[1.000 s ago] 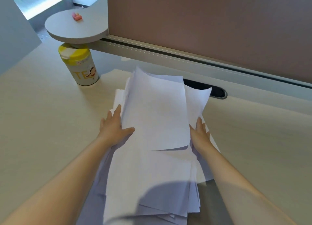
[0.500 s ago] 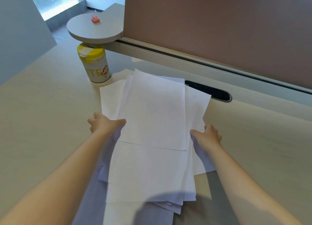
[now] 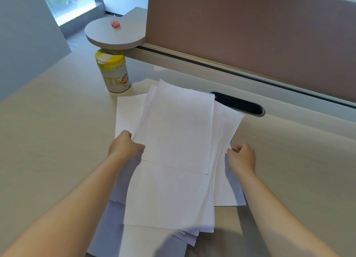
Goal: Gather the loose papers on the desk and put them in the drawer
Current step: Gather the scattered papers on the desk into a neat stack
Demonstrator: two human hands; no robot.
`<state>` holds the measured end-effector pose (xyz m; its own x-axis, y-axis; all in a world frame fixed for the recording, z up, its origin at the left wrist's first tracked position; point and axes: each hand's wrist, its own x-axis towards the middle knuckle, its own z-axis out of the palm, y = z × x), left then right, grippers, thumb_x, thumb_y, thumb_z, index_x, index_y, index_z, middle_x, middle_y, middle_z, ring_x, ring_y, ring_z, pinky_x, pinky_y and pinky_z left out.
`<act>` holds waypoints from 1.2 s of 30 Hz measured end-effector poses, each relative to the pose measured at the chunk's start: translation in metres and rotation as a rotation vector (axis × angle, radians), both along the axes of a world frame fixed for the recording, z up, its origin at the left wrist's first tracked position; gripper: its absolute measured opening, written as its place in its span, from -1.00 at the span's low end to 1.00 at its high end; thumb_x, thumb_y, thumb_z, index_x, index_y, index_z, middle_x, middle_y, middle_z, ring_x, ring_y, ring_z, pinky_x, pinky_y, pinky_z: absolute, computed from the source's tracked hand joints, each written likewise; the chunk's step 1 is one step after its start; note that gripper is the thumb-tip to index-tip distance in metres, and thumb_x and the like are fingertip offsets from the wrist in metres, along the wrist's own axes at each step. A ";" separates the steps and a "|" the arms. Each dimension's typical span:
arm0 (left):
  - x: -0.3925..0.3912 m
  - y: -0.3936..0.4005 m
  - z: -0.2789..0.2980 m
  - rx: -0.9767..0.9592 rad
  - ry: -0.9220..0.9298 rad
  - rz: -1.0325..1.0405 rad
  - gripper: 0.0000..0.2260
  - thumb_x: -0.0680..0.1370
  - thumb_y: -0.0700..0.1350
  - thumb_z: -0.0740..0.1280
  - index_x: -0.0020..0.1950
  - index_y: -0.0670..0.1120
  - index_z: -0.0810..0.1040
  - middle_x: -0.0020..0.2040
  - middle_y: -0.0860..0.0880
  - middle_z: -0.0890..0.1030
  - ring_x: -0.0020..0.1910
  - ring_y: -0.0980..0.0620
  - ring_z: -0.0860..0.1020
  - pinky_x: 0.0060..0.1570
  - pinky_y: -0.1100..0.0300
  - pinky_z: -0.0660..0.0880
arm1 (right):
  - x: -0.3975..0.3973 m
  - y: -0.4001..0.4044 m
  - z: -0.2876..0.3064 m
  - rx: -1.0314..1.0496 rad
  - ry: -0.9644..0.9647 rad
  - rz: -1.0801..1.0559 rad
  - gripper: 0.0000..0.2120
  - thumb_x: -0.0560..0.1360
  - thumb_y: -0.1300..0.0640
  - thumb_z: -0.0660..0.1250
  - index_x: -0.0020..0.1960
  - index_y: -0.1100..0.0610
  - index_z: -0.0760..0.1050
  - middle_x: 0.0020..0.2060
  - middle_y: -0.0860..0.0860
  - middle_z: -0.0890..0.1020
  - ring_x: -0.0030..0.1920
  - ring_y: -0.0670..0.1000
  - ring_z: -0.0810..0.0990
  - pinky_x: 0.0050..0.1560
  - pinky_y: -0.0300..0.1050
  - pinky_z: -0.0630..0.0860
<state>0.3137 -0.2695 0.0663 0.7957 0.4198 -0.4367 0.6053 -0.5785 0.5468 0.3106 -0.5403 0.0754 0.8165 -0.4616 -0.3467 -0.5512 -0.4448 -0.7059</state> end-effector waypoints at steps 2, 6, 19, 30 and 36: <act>0.001 0.000 -0.002 -0.044 0.020 -0.013 -0.75 0.42 -0.08 0.38 -0.09 -0.18 0.38 -0.25 -0.08 0.47 -0.16 -0.14 0.45 -0.28 0.15 0.30 | 0.000 0.000 -0.003 0.027 0.035 0.021 -0.70 0.48 0.28 0.22 0.20 0.28 0.41 0.11 0.19 0.50 0.16 0.20 0.47 0.01 -0.10 0.37; 0.004 0.001 0.001 -0.267 0.016 0.062 -0.71 0.42 -0.12 0.38 -0.39 -0.16 0.33 -0.49 -0.09 0.38 -0.43 -0.07 0.37 -0.34 0.19 0.29 | -0.002 -0.001 -0.012 0.343 0.120 -0.067 -0.79 0.37 0.37 0.24 -0.29 0.12 0.29 -0.33 0.07 0.36 -0.34 0.10 0.40 -0.43 -0.19 0.47; -0.011 -0.004 0.007 -0.480 -0.094 0.143 -0.71 0.52 -0.29 0.26 0.22 -0.34 0.43 -0.03 -0.18 0.58 0.00 -0.15 0.53 -0.01 0.16 0.43 | 0.001 0.012 -0.004 0.206 0.000 0.149 -0.81 0.48 0.21 0.22 -0.30 0.09 0.46 -0.28 0.03 0.54 -0.10 0.12 0.54 -0.11 -0.09 0.39; -0.038 0.014 0.016 -0.416 -0.175 0.286 -0.68 0.54 -0.25 0.24 0.23 -0.40 0.40 -0.35 -0.04 0.39 -0.21 -0.07 0.39 -0.11 0.13 0.32 | -0.009 0.006 -0.014 0.191 0.076 0.091 -0.66 0.50 0.39 0.11 0.27 0.30 0.31 0.09 0.17 0.49 0.01 0.09 0.43 -0.06 -0.13 0.36; -0.043 0.010 0.015 -0.499 -0.130 0.246 -0.66 0.55 -0.29 0.21 0.24 -0.48 0.36 -0.44 -0.05 0.32 -0.46 0.02 0.28 -0.44 0.21 0.22 | -0.007 0.032 -0.019 0.493 0.134 0.060 -0.76 0.58 0.15 0.06 -0.13 0.15 0.46 -0.16 0.06 0.49 -0.04 0.03 0.46 0.20 -0.18 0.23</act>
